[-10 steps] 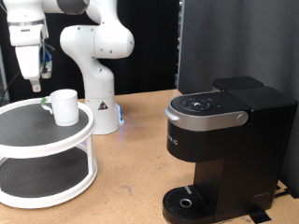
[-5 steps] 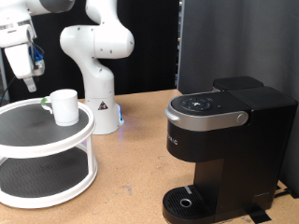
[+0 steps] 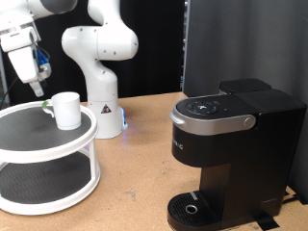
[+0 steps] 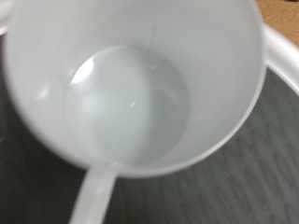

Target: Make a cup of coffee with the keurig machine

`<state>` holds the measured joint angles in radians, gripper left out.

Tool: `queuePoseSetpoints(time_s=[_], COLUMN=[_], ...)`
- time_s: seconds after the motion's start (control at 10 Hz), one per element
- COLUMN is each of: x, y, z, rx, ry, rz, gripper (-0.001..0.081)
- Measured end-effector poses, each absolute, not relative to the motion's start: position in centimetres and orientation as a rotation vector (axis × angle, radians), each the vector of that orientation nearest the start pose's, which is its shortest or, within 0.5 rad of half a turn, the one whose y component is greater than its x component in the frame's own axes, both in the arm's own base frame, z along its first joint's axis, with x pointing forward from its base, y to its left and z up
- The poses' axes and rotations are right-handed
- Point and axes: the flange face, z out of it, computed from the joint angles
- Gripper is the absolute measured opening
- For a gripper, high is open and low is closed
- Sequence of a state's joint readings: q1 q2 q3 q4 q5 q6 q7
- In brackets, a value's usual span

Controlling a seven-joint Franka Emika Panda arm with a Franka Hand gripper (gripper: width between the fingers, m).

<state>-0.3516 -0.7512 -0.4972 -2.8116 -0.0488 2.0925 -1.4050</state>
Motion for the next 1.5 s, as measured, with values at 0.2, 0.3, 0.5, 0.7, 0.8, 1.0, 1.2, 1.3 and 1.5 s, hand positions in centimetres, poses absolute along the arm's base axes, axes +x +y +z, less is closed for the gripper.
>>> queuePoseSetpoints(time_s=[0.2,0.3,0.5,0.7,0.8,1.0,1.2,1.3,1.5], x=[22.8,22.9,22.9,22.9,22.9,22.8,22.5,22.2,21.8], y=[-22.1,-22.0,-21.9,-21.7,-21.6,-21.5,-21.7,-21.8,-21.8], z=[38.3,38.2,37.7,37.2,36.9,36.7,36.6,36.4,35.7], rx=[-2.765,-2.768,-2.778,-2.786,-2.787,-2.785,-2.789,-2.794,-2.813], ry=[-1.029,-1.029,-1.028,-1.027,-1.027,-1.023,-1.013,-1.011,-1.013], rz=[-0.372,-0.38,-0.394,-0.403,-0.403,-0.4,-0.391,-0.38,-0.365], gripper=[0.0806,0.0806,0.0806,0.0806,0.0806,0.0806,0.0806,0.0806,0.0806])
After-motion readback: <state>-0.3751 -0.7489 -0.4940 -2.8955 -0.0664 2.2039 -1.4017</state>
